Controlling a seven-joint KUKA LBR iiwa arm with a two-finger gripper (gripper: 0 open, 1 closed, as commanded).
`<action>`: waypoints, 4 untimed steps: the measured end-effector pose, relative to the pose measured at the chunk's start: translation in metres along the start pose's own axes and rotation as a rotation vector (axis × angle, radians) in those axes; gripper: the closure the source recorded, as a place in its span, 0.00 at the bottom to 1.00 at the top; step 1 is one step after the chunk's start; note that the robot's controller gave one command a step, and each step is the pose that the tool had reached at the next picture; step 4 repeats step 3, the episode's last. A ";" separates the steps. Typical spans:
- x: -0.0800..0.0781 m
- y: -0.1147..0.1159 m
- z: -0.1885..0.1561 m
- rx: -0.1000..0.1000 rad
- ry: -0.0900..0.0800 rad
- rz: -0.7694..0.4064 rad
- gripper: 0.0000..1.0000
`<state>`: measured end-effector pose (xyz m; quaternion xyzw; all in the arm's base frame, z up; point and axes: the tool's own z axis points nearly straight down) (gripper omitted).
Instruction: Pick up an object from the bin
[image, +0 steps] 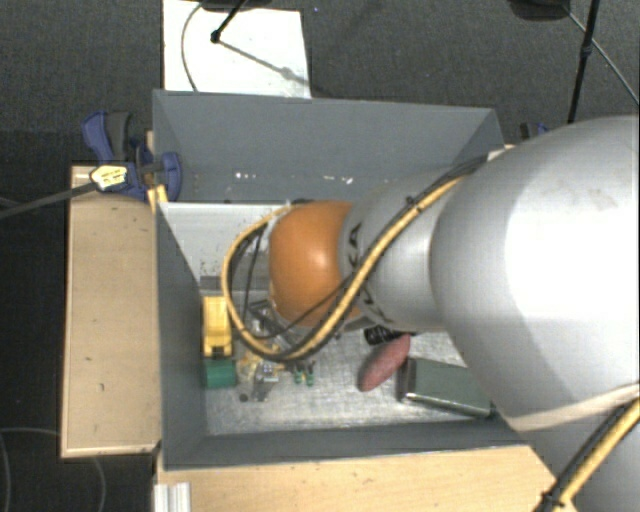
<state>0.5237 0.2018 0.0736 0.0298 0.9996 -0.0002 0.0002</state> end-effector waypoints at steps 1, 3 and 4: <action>0.002 -0.001 -0.016 0.003 0.008 0.000 1.00; -0.001 0.001 -0.054 -0.002 -0.001 0.000 1.00; -0.001 0.001 -0.054 -0.002 -0.001 0.000 1.00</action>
Offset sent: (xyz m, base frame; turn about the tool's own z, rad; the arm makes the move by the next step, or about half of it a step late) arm 0.0000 0.0000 0.0075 0.0000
